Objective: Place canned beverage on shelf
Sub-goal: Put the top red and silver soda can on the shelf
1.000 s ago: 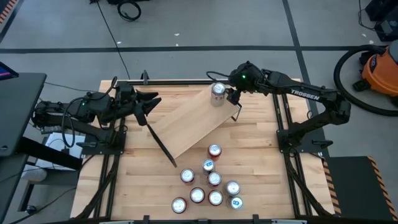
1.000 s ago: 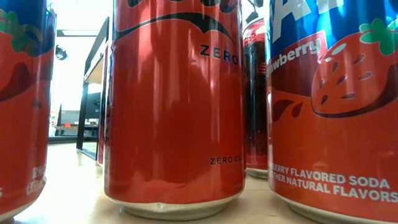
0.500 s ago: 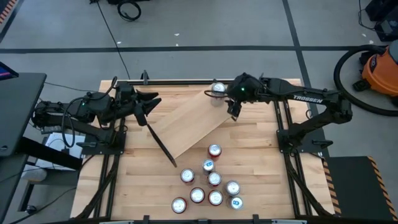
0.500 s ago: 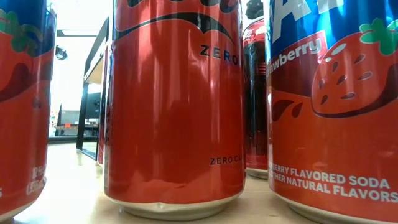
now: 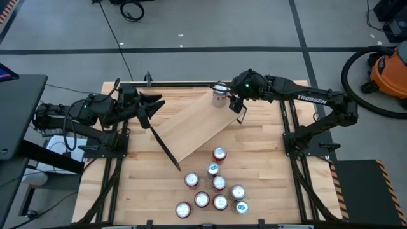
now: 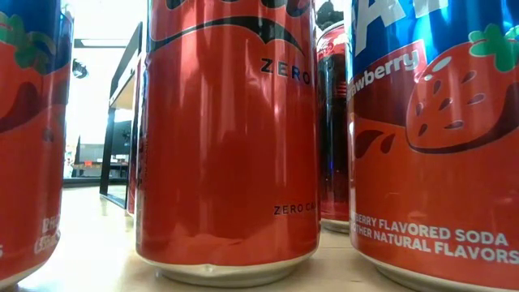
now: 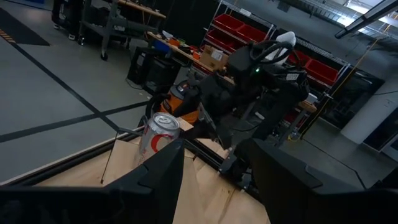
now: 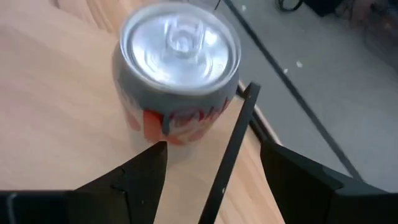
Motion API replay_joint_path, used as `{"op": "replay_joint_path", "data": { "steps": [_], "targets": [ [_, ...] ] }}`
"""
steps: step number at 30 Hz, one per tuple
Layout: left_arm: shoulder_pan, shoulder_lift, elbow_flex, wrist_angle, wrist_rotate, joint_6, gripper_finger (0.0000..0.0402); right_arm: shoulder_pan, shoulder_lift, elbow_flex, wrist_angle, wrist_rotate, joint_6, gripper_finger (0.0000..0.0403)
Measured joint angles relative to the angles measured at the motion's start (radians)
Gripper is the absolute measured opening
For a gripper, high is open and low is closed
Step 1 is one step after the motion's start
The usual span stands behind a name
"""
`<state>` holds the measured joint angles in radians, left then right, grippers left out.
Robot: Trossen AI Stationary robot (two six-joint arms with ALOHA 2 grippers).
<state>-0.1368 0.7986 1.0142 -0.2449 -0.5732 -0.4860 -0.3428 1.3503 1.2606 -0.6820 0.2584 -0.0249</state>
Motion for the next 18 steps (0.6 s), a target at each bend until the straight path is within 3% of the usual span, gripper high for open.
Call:
{"op": "replay_joint_path", "data": {
  "steps": [6,18],
  "targets": [
    [-0.007,0.000,0.000,-0.001,0.000,0.000,0.0194,0.049,0.025,-0.001,-0.033,-0.045,0.033,0.0268],
    [-0.008,0.000,0.000,0.000,0.000,-0.002,0.0194,0.060,0.109,0.000,0.000,0.041,0.024,0.0268]
  ]
}}
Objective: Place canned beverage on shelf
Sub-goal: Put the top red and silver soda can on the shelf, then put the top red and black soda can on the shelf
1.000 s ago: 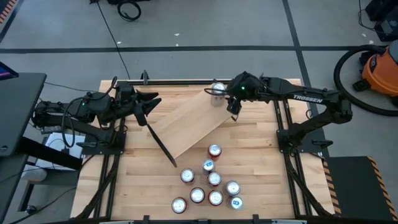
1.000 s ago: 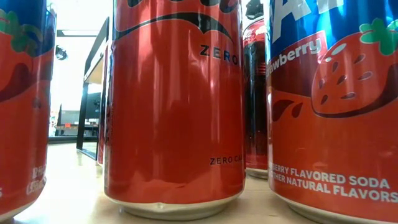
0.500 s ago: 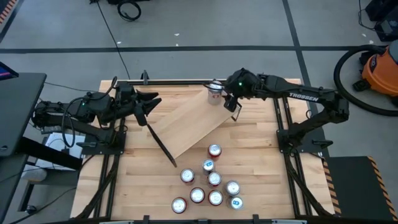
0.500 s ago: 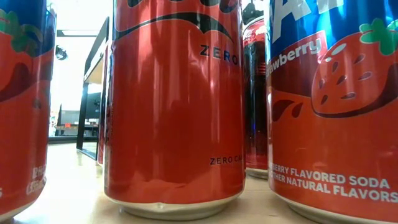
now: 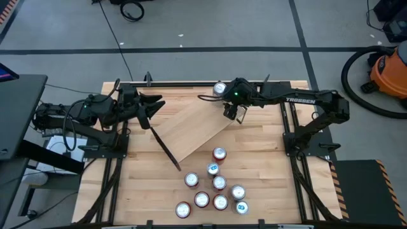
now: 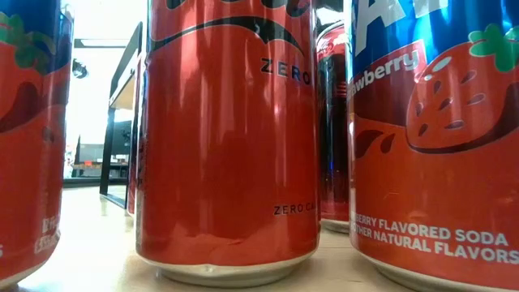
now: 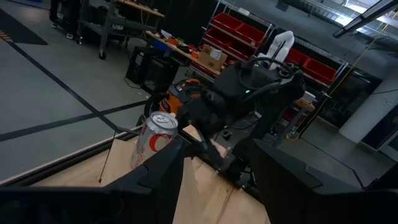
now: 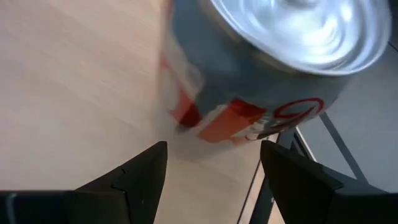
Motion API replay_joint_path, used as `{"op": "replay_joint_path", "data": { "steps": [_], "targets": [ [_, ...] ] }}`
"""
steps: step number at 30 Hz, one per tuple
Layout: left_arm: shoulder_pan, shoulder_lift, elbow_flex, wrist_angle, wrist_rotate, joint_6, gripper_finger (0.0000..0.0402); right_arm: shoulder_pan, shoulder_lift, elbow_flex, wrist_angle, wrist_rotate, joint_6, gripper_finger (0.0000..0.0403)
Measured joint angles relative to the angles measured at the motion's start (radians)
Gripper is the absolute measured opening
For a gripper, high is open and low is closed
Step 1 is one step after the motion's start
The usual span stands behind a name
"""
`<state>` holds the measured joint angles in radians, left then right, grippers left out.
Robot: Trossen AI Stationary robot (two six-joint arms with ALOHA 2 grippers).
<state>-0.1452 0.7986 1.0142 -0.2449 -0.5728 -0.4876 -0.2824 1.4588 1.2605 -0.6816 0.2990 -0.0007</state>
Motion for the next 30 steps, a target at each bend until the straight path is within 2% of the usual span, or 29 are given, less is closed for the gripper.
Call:
{"op": "replay_joint_path", "data": {
  "steps": [10,16,18,24,30],
  "targets": [
    [0.000,0.000,0.000,0.000,0.000,-0.025,0.0194,-0.045,0.001,0.000,0.016,0.032,-0.011,0.0268],
    [0.000,0.000,0.000,-0.004,0.000,-0.025,0.0194,-0.025,-0.043,0.000,-0.066,0.018,0.005,0.0268],
    [0.000,0.000,0.000,-0.008,0.000,-0.025,0.0194,0.000,-0.068,0.000,-0.103,-0.004,0.017,0.0268],
    [0.010,0.000,0.000,-0.022,0.000,-0.016,0.0194,0.112,-0.136,0.000,-0.131,-0.154,0.097,0.0268],
    [0.039,0.000,0.000,-0.023,0.000,-0.015,0.0194,0.266,-0.126,0.000,-0.119,-0.163,0.215,0.0268]
  ]
}}
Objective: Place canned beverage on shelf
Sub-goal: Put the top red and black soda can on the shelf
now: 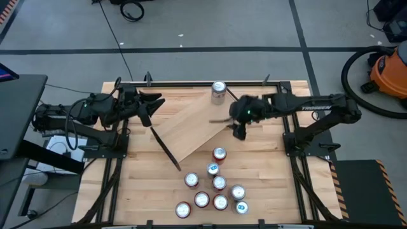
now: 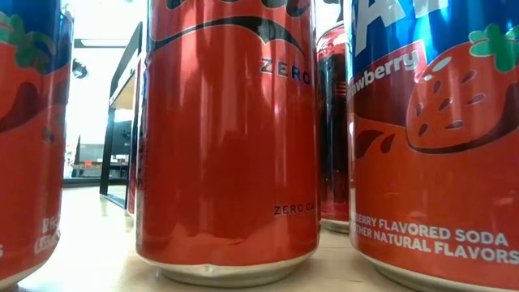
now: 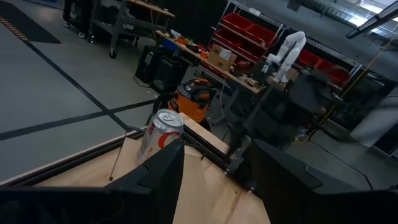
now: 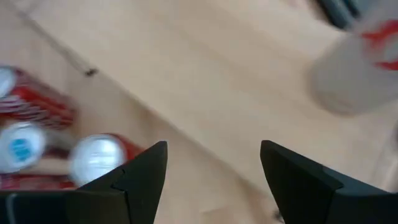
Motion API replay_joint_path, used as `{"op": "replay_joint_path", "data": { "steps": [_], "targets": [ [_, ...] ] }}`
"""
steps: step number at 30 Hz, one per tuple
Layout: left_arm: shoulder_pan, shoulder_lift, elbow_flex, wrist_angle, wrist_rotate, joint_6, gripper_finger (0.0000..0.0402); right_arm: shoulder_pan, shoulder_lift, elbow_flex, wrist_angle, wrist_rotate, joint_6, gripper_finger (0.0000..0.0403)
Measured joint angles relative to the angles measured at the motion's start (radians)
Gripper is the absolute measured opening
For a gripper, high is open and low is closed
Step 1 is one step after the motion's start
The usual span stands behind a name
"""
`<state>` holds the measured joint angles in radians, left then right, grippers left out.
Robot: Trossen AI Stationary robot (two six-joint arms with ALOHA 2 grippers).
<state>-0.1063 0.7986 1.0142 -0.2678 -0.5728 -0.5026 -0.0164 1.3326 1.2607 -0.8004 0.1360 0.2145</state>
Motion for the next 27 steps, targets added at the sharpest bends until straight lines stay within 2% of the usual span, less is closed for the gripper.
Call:
{"op": "replay_joint_path", "data": {
  "steps": [6,13,19,27],
  "targets": [
    [0.021,0.000,0.000,-0.010,0.000,0.000,0.0194,0.129,0.028,0.000,0.047,-0.002,0.055,0.0268],
    [0.025,0.000,0.000,-0.034,0.000,0.001,0.0194,0.211,0.084,0.000,0.084,-0.043,0.067,0.0271],
    [0.024,0.000,0.000,-0.065,0.033,-0.001,0.0194,0.255,0.181,0.000,0.157,-0.100,0.108,0.0306],
    [0.024,0.000,0.000,-0.101,0.142,0.000,0.0194,0.283,0.254,0.000,0.179,0.038,0.117,0.0356]
  ]
}}
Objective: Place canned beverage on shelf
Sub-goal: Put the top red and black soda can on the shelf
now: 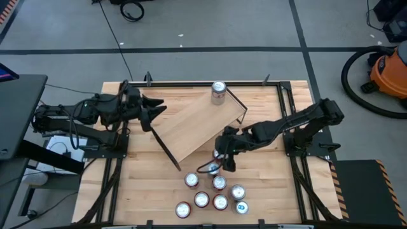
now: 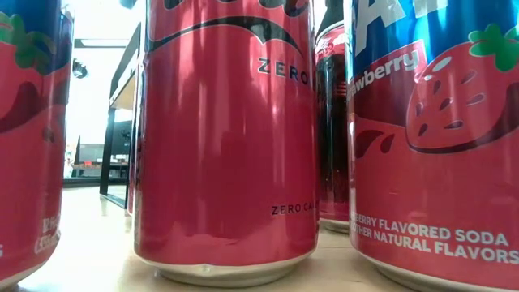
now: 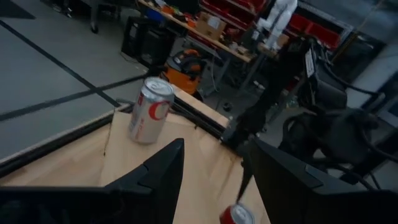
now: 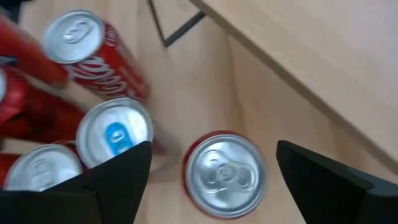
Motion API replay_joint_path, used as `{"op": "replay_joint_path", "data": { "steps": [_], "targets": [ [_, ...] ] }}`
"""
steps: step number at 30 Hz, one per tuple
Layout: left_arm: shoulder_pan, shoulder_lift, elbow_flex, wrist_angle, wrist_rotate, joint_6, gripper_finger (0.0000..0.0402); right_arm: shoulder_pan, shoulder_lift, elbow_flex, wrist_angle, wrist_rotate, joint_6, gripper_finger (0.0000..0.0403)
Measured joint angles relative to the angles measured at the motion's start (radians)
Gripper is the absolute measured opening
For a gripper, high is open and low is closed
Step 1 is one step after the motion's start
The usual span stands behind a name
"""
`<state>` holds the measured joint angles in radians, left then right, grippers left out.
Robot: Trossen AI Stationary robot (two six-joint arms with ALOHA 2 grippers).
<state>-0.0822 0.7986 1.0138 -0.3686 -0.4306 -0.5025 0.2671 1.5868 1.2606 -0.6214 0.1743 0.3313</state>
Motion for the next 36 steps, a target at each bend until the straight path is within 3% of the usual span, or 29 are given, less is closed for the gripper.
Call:
{"op": "replay_joint_path", "data": {
  "steps": [5,13,29,36],
  "targets": [
    [0.000,0.000,0.000,-0.022,0.017,0.000,0.0194,0.014,0.023,0.000,0.004,0.085,-0.025,0.0360],
    [0.000,0.000,0.000,-0.032,0.017,0.000,0.0194,0.002,0.075,0.000,-0.007,0.094,-0.017,0.0360],
    [0.000,0.000,0.000,-0.033,0.017,0.000,0.0194,-0.043,0.141,0.000,-0.033,0.038,0.001,0.0359],
    [0.000,0.000,0.000,-0.034,0.017,-0.003,0.0194,-0.053,0.168,0.002,-0.083,-0.003,0.003,0.0335]
  ]
}}
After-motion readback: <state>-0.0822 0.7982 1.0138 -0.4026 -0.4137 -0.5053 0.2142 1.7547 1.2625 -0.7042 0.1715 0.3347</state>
